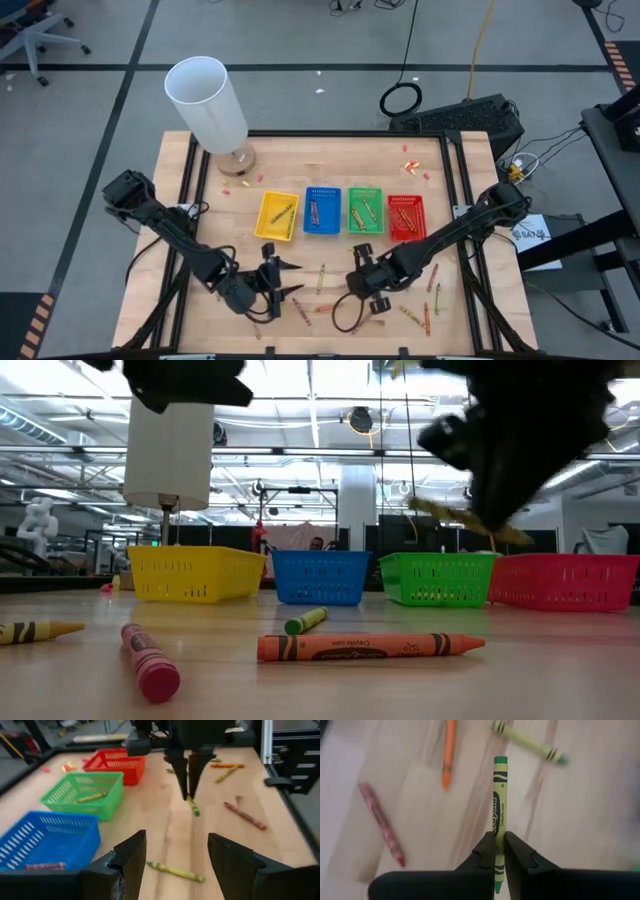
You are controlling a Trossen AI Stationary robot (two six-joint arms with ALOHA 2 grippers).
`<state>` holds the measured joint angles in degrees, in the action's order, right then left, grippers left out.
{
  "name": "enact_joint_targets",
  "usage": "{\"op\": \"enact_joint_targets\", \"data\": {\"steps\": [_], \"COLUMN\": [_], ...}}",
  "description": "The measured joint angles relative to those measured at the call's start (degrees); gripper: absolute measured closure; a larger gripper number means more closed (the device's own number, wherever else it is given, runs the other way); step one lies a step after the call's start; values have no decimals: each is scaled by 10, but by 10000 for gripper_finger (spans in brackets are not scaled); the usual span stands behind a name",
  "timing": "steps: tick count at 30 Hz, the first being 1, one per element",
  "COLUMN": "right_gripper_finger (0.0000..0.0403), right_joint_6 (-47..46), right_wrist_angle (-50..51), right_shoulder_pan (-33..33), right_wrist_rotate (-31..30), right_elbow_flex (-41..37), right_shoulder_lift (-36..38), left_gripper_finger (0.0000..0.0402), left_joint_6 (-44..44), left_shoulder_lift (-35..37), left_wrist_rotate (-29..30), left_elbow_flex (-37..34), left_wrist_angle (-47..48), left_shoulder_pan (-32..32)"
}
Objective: Sort crayons
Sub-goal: Put the green crayon into the yellow bin
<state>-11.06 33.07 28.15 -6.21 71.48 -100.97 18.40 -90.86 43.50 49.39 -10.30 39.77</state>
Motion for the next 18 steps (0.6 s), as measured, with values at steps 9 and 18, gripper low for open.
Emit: {"op": "enact_joint_targets", "data": {"steps": [9,18], "right_gripper_finger": [403,403], "right_joint_6": [-2,-12], "right_wrist_angle": [-18,-63], "right_shoulder_pan": [1,1], "right_wrist_rotate": [-61,-73], "right_elbow_flex": [30,30], "right_shoulder_lift": [1,1], "left_gripper_finger": [161,112], "left_joint_6": [-126,-128], "left_shoulder_lift": [-73,-139], "left_wrist_rotate": [30,19], "left_elbow_flex": [0,32], "left_wrist_angle": [-140,-195], "left_shoulder_pan": [-2,-27]}}
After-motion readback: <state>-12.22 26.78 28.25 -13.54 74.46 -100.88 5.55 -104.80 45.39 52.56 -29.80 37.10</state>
